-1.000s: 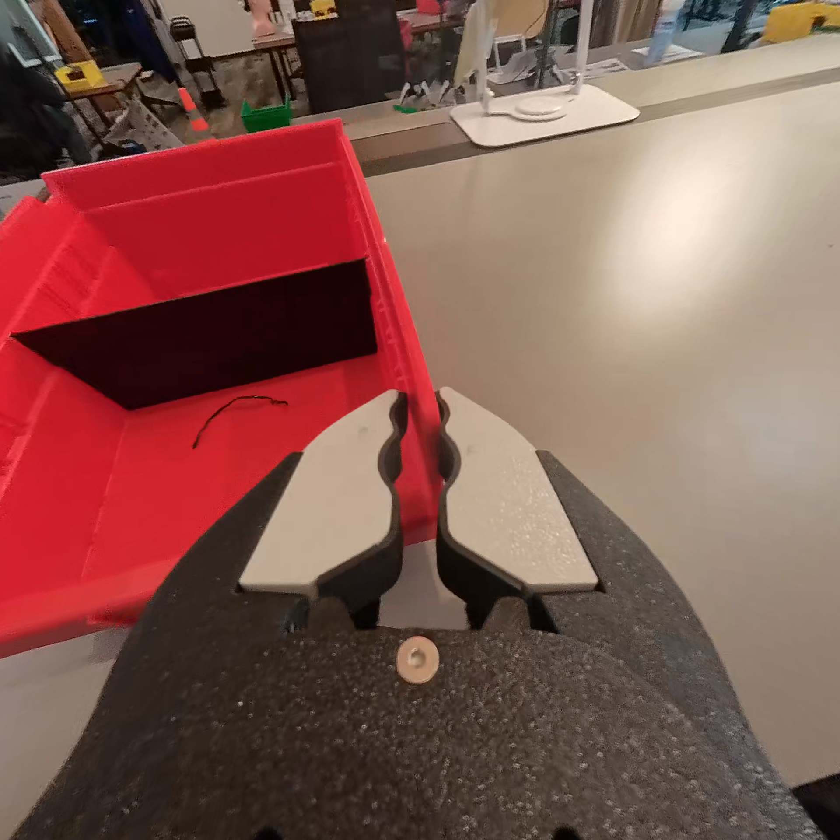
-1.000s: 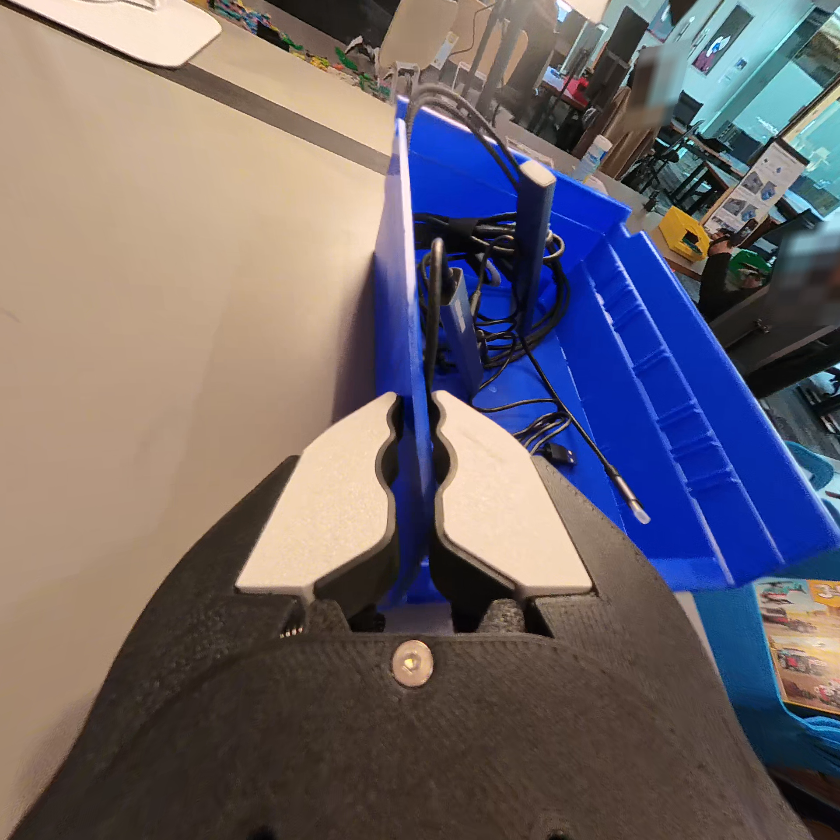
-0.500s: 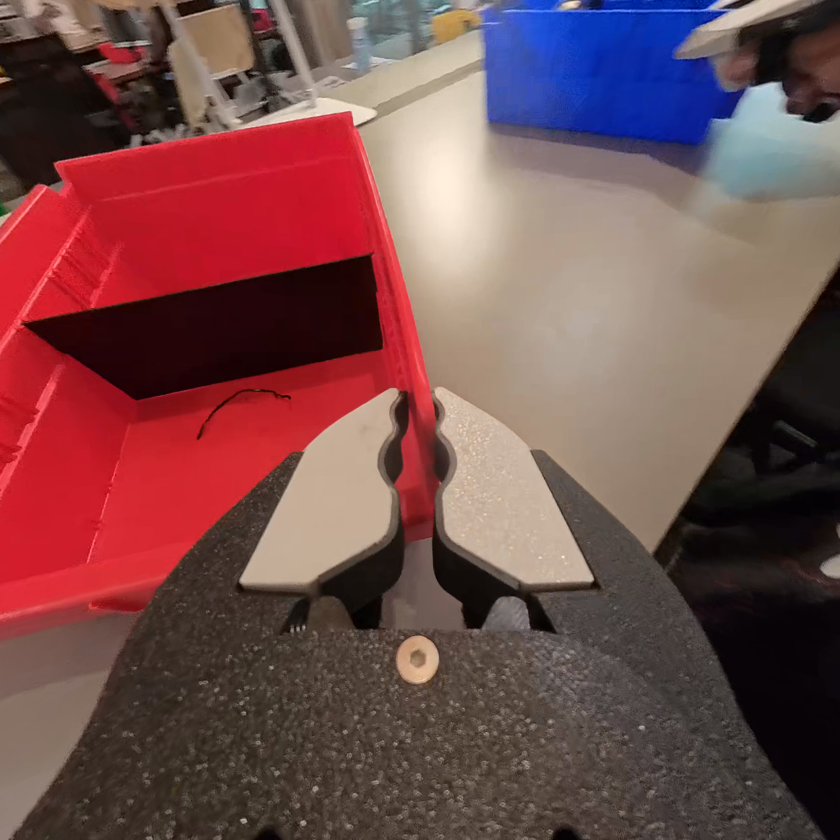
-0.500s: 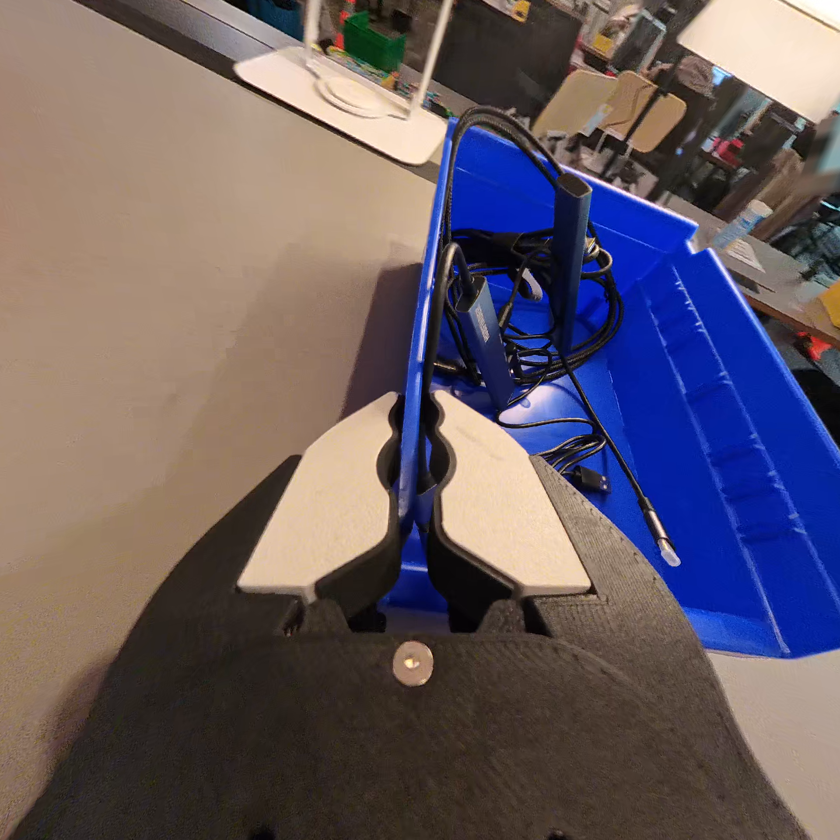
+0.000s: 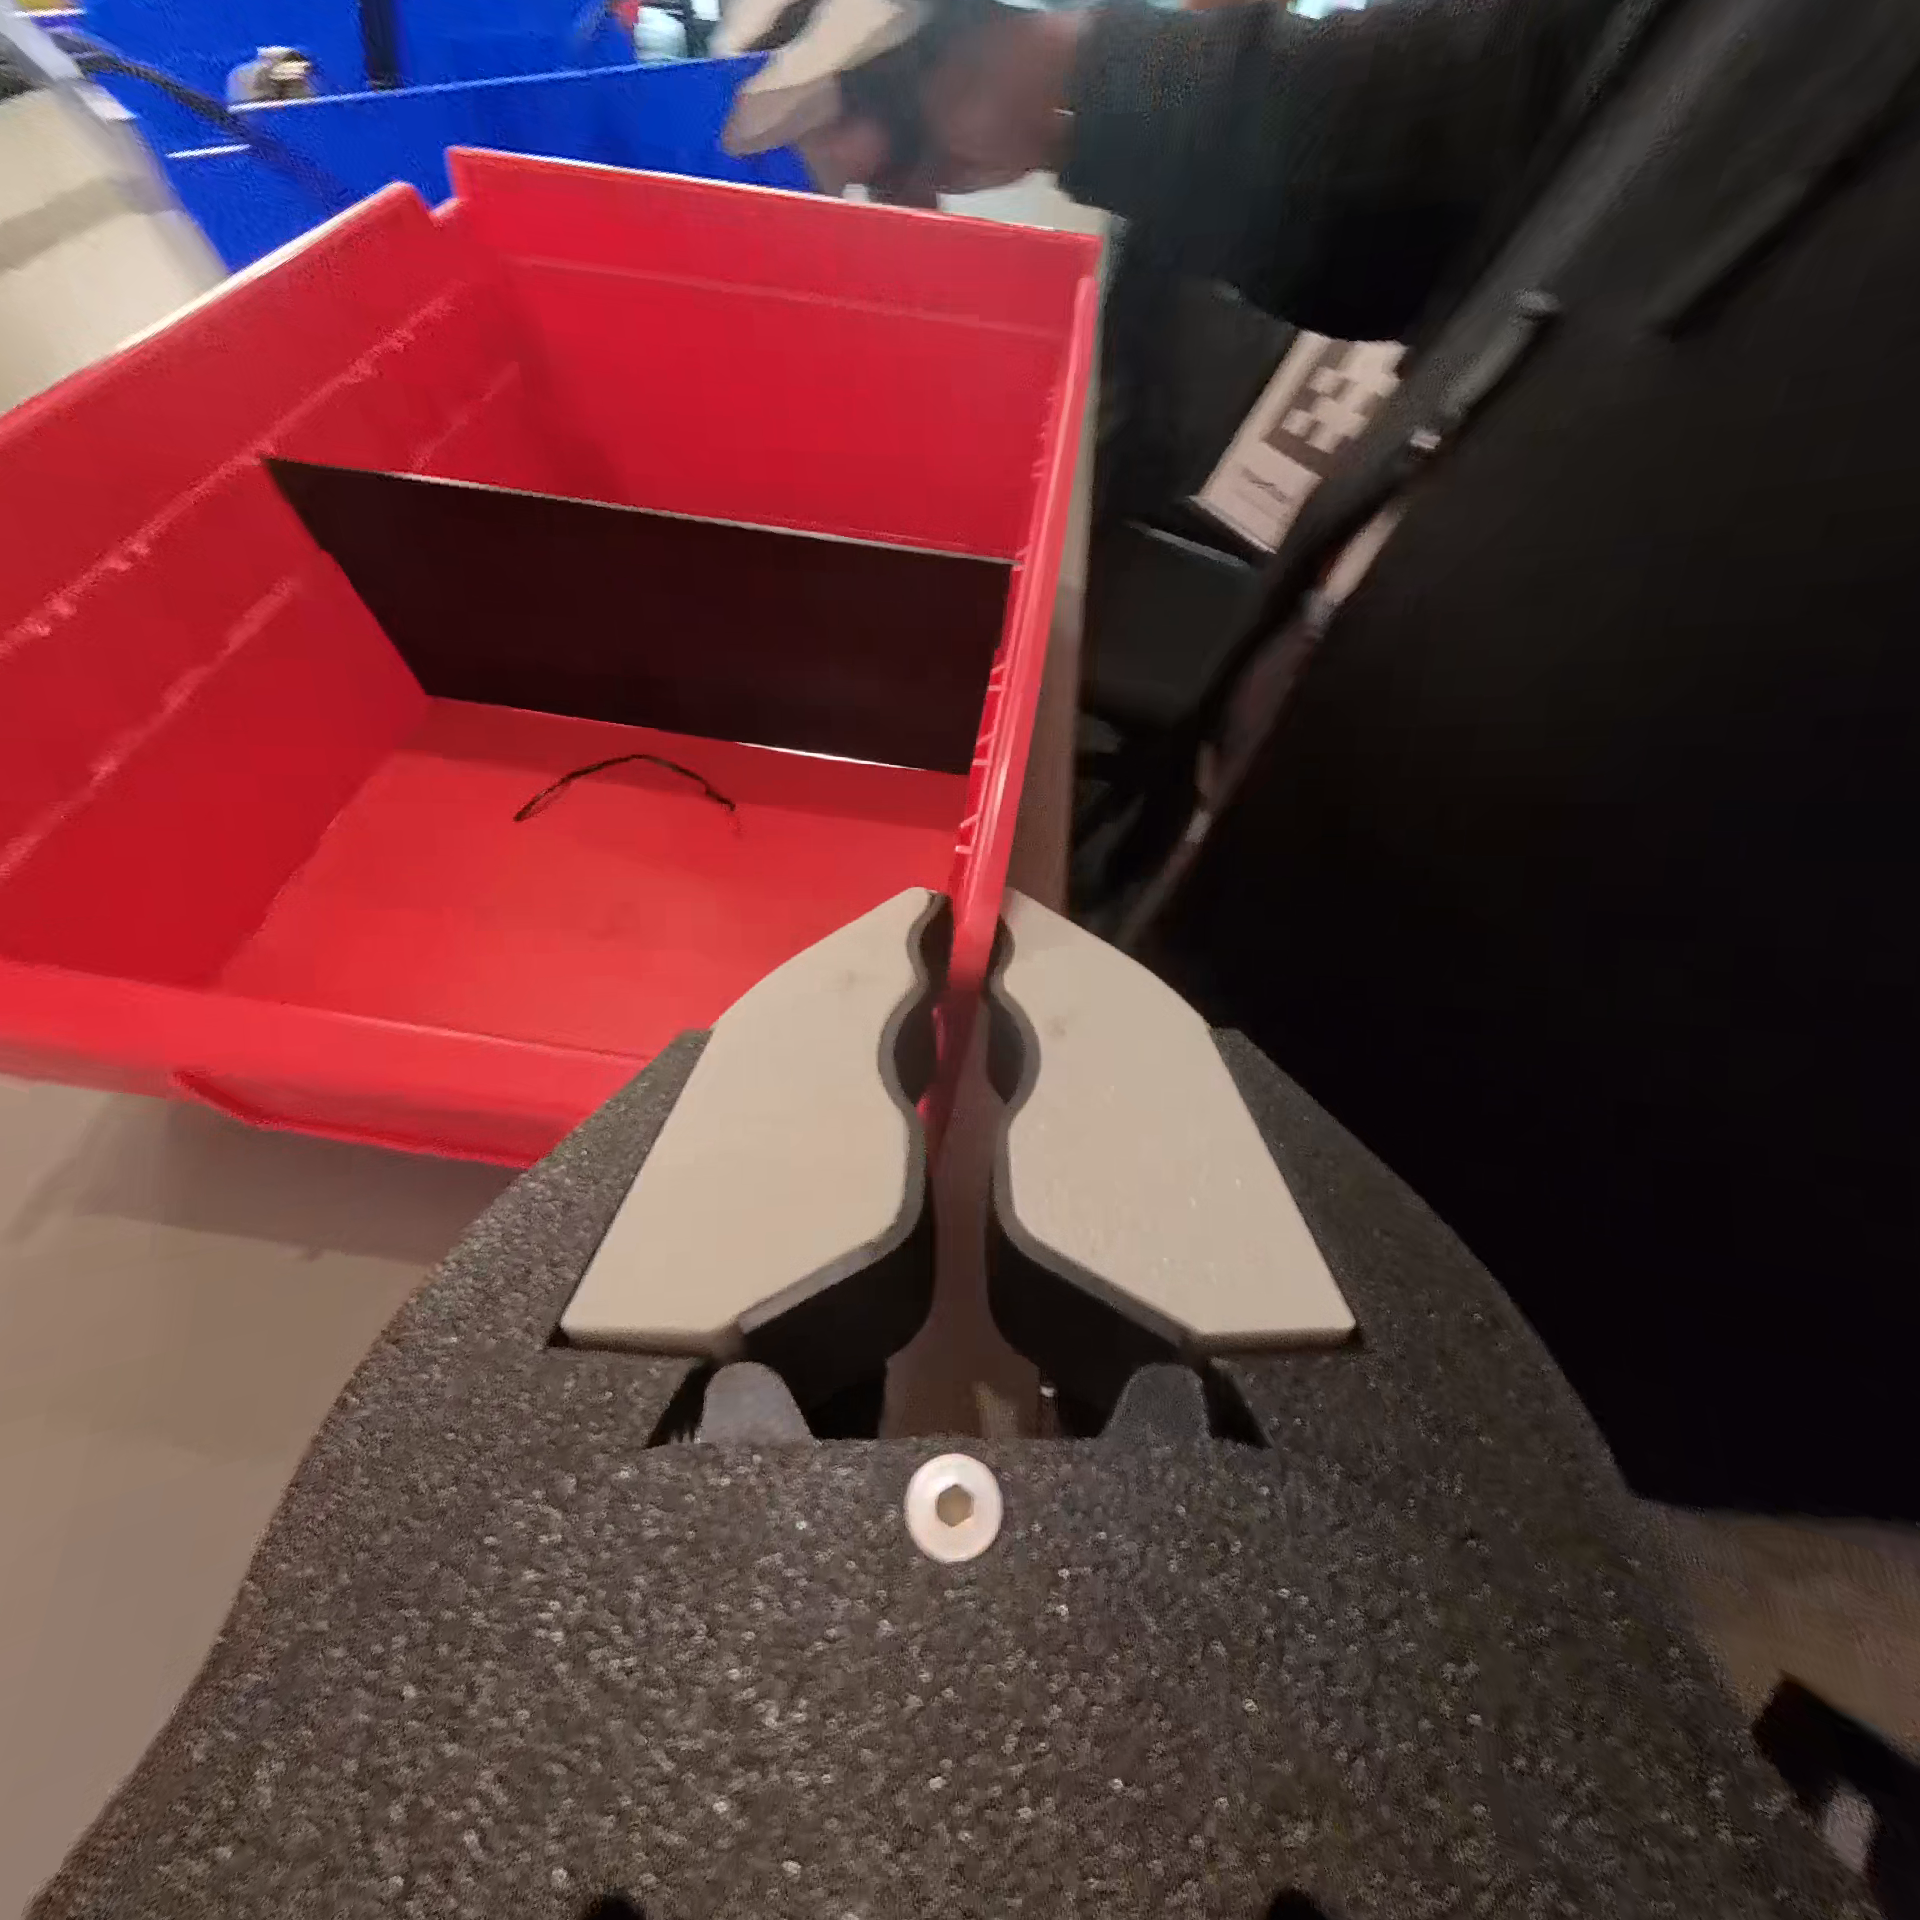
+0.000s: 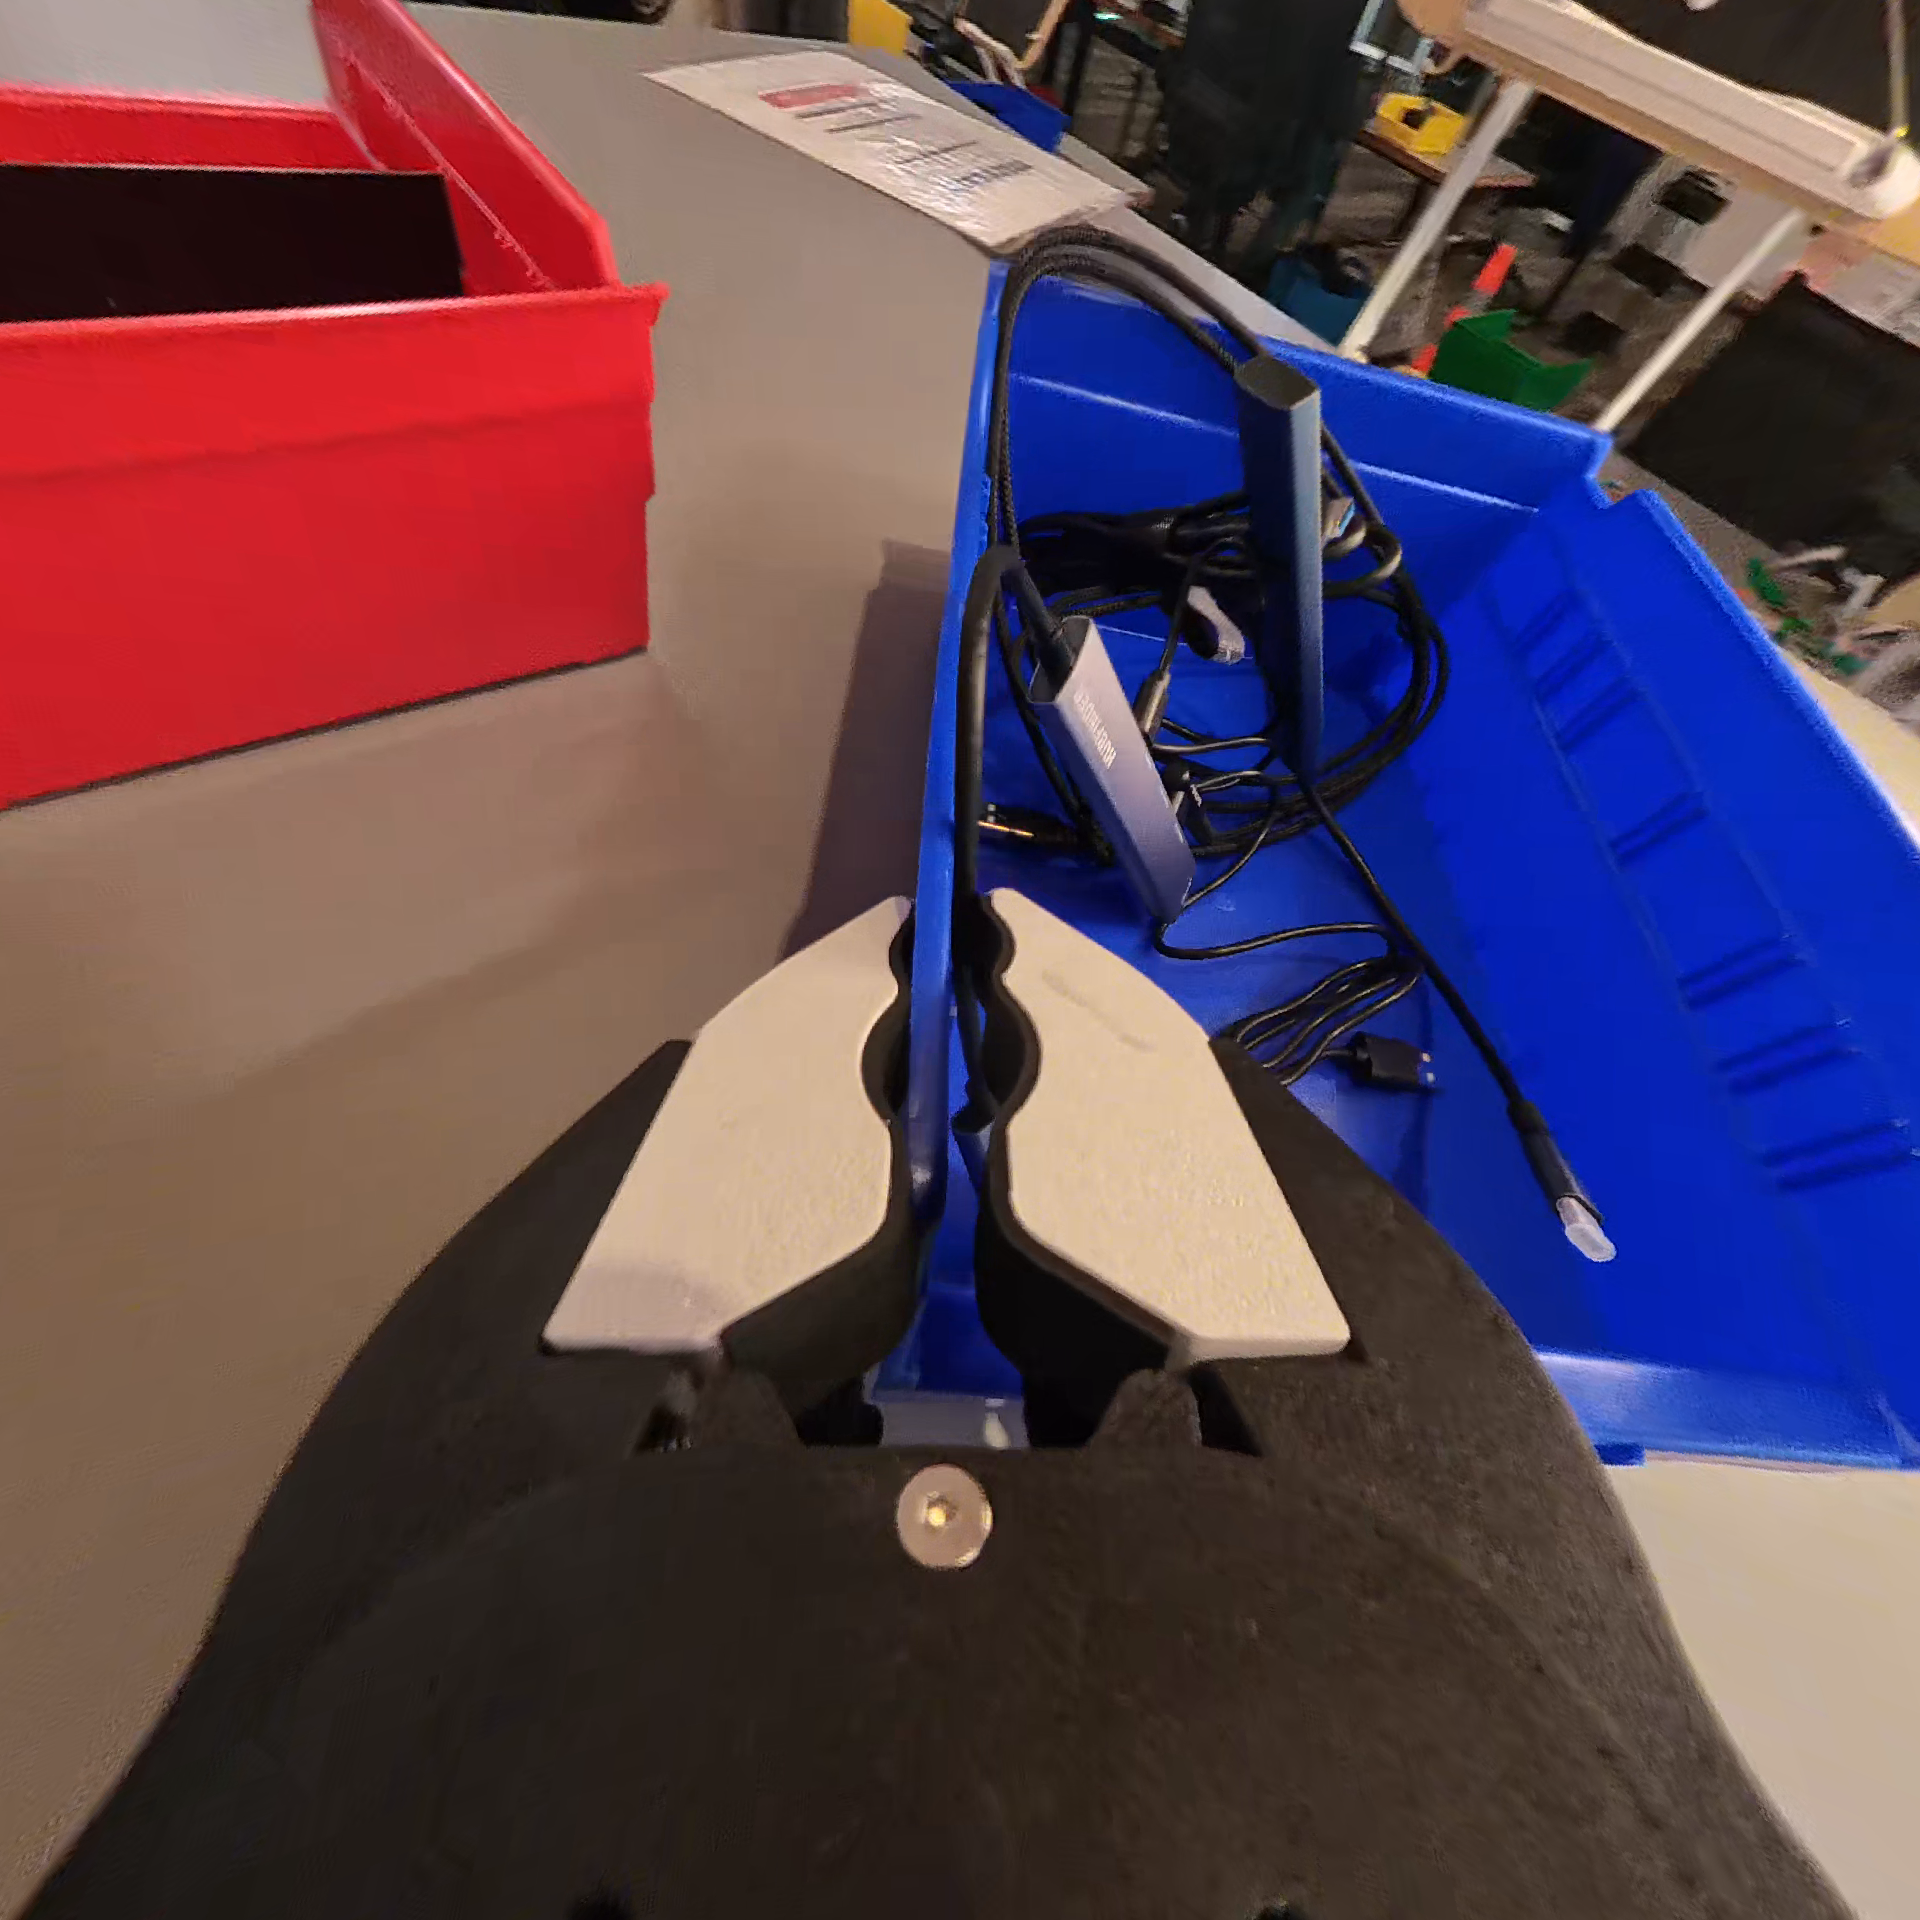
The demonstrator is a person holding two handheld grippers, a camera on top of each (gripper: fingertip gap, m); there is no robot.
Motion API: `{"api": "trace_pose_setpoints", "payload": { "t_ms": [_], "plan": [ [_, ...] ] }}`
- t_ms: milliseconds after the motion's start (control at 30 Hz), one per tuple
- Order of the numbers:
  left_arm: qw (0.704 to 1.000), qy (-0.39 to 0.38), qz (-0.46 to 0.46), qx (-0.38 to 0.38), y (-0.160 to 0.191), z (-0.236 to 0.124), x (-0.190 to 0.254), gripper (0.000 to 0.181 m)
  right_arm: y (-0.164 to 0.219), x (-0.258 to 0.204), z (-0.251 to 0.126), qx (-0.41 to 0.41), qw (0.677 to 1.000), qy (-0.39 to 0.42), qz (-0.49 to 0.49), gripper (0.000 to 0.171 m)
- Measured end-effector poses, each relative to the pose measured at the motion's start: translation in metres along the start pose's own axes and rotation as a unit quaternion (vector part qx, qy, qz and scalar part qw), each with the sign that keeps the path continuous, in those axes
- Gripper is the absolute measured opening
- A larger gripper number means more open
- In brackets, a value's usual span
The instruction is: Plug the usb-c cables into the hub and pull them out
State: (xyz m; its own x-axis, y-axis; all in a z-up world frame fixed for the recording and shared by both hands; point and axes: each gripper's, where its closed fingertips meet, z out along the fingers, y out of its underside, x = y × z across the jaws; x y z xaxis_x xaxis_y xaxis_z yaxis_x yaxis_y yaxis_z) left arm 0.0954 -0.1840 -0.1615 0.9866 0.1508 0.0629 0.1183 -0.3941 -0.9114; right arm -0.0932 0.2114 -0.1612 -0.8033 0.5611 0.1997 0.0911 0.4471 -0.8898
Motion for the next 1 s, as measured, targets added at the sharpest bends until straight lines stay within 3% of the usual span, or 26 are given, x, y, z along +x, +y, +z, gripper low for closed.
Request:
{"api": "trace_pose_setpoints", "payload": {
  "t_ms": [33,167,367,667,767,833,933,1000],
  "plan": [
    [1.0,0.022,0.012,-0.002,-0.001,0.001,0.006,0.004,0.001,0.002,0.0,0.002,1.0,-0.017,-0.003,0.007],
    [0.997,0.074,0.027,-0.005,-0.01,0.021,0.013,0.004,-0.002,0.017,0.015,0.011,0.997,-0.072,-0.005,0.007],
    [0.993,0.115,0.034,-0.002,-0.033,0.077,0.009,0.004,-0.027,0.03,0.074,0.036,0.99,-0.132,-0.017,0.007],
    [0.994,0.102,0.009,0.041,-0.066,0.153,0.02,0.005,-0.071,-0.002,0.154,0.046,0.966,-0.253,-0.036,0.013],
    [0.996,0.071,-0.02,0.054,-0.072,0.154,0.016,0.009,-0.084,-0.001,0.15,0.044,0.96,-0.272,-0.044,0.026],
    [0.994,0.057,-0.039,0.084,-0.084,0.142,0.014,0.025,-0.096,0.014,0.138,0.054,0.961,-0.269,-0.038,0.031],
    [0.989,-0.003,-0.051,0.14,-0.109,0.112,-0.005,0.033,-0.107,0.054,0.113,0.032,0.976,-0.214,-0.025,0.04],
    [0.98,-0.087,-0.08,0.158,-0.121,0.089,-0.04,0.038,-0.106,0.085,0.09,-0.006,0.989,-0.144,0.027,0.042]
  ]
}}
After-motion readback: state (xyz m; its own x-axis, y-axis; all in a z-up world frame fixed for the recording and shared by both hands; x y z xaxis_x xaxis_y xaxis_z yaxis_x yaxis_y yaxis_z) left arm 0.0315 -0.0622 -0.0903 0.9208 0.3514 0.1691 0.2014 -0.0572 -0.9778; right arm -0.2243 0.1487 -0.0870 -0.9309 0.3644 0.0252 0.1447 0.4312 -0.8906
